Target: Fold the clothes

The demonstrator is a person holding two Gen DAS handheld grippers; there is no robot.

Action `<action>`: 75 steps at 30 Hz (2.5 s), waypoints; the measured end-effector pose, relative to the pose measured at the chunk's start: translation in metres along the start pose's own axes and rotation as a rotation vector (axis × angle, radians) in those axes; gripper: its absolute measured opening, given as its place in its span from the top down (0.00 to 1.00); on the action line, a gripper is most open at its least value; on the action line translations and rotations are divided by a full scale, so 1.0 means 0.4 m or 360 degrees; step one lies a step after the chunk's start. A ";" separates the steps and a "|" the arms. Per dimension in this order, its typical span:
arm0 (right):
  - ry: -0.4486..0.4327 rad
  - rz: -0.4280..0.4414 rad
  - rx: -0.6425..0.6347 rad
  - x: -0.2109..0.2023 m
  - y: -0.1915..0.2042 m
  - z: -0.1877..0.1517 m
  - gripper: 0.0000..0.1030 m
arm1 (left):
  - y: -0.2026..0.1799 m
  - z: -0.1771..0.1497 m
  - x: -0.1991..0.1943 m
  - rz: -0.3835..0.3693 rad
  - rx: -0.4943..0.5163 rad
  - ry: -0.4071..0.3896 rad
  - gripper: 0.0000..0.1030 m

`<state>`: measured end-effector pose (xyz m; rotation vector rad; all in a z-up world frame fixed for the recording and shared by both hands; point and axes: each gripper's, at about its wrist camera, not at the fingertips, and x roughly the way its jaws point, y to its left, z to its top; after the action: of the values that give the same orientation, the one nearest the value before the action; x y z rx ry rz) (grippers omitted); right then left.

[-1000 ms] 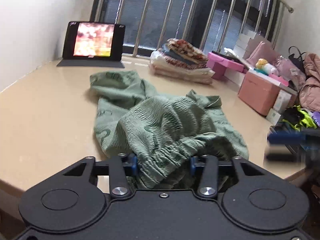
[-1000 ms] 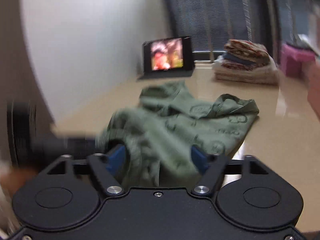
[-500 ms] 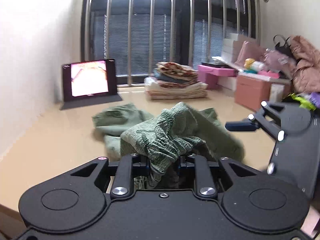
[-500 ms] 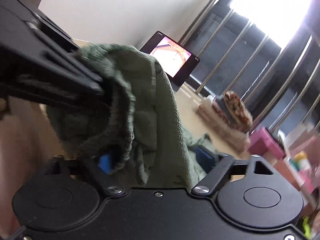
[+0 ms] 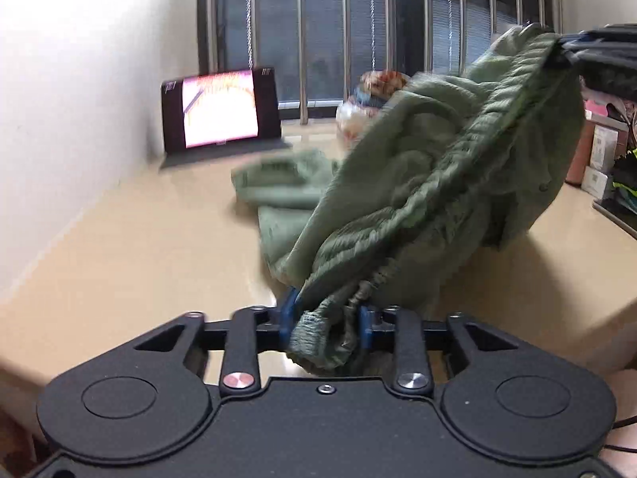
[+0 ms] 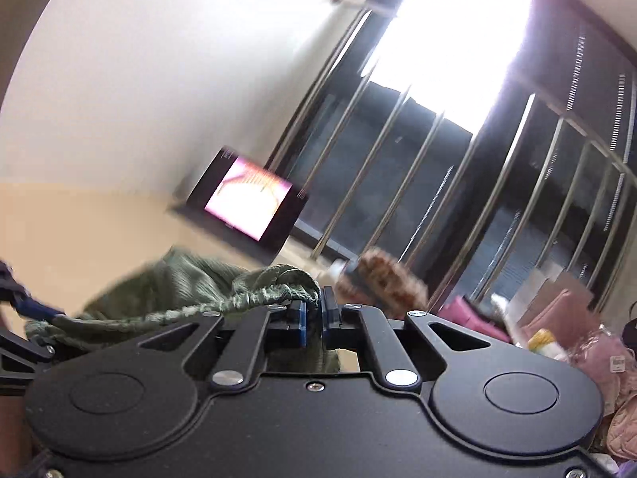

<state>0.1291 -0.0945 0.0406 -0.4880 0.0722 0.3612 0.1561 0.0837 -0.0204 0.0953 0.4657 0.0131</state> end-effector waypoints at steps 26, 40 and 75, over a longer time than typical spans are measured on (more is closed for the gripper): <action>0.0916 0.0734 0.1347 0.089 -0.093 -0.335 0.76 | -0.203 0.261 0.129 -0.0638 0.0190 0.0046 0.03; 0.0866 0.0700 0.1353 0.118 -0.088 -0.333 0.66 | -0.275 0.426 0.111 -0.0564 0.0373 -0.0101 0.00; 0.0470 0.0282 0.1159 -0.026 -0.264 -0.283 0.02 | -0.217 -0.055 -0.149 -0.0564 0.0318 -0.0004 0.00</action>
<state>0.1590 -0.2378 -0.0108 0.1928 0.5170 0.4050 0.0923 -0.0028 -0.0215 0.2077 0.4757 -0.3817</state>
